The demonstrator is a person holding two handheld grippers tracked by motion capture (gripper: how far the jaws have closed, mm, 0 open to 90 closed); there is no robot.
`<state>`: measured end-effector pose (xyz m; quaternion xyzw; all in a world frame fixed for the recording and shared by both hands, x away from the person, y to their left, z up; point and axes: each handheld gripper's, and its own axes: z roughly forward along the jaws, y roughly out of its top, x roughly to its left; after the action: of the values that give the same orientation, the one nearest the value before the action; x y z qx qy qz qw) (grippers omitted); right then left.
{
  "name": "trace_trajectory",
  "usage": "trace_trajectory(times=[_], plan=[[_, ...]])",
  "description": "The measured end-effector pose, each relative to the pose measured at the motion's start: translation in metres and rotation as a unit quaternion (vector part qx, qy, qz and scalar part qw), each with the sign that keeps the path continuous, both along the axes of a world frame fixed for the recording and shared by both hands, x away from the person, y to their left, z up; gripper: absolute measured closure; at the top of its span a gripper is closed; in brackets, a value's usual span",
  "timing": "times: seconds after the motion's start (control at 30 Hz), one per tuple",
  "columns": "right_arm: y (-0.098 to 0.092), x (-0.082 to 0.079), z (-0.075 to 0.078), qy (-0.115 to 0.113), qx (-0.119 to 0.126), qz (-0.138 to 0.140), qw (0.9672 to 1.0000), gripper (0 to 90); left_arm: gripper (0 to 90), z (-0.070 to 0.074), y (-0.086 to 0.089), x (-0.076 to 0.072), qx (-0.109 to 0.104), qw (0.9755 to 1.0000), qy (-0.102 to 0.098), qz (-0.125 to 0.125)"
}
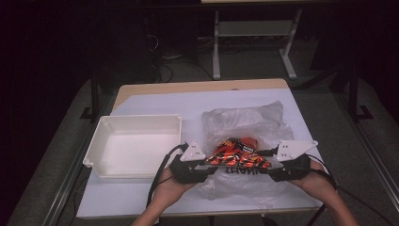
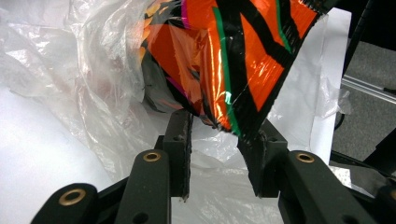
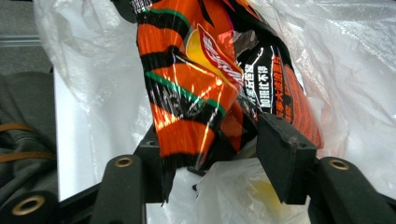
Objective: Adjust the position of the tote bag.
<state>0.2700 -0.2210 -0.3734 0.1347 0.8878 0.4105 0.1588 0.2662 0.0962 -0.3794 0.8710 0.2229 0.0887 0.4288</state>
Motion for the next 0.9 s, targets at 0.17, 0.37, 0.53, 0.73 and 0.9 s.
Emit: trace_trajectory(times=[0.17, 0.37, 0.53, 0.73, 0.9], plan=[[0.007, 0.003, 0.0, -0.015, -0.008, -0.002, 0.9999, 46.6, 64.9, 0.0, 0.0, 0.001, 0.0, 1.0, 0.001, -0.002], [0.014, 0.004, 0.001, -0.02, -0.012, 0.006, 0.9997, 61.0, 64.9, 0.0, 0.001, 0.0, -0.004, 1.0, 0.0, -0.003], [0.013, 0.005, 0.006, -0.018, -0.008, 0.005, 0.9998, 71.2, 63.7, 0.001, 0.002, 0.0, -0.011, 0.9999, 0.001, -0.002], [0.011, 0.009, 0.018, -0.012, 0.005, 0.008, 0.9999, 78.4, 58.5, 0.0, 0.004, 0.0, -0.013, 0.9999, 0.0, 0.006], [0.011, 0.011, 0.024, -0.002, 0.012, 0.012, 0.9999, 81.0, 55.3, -0.001, 0.004, 0.0, -0.018, 0.9998, -0.001, 0.01]])
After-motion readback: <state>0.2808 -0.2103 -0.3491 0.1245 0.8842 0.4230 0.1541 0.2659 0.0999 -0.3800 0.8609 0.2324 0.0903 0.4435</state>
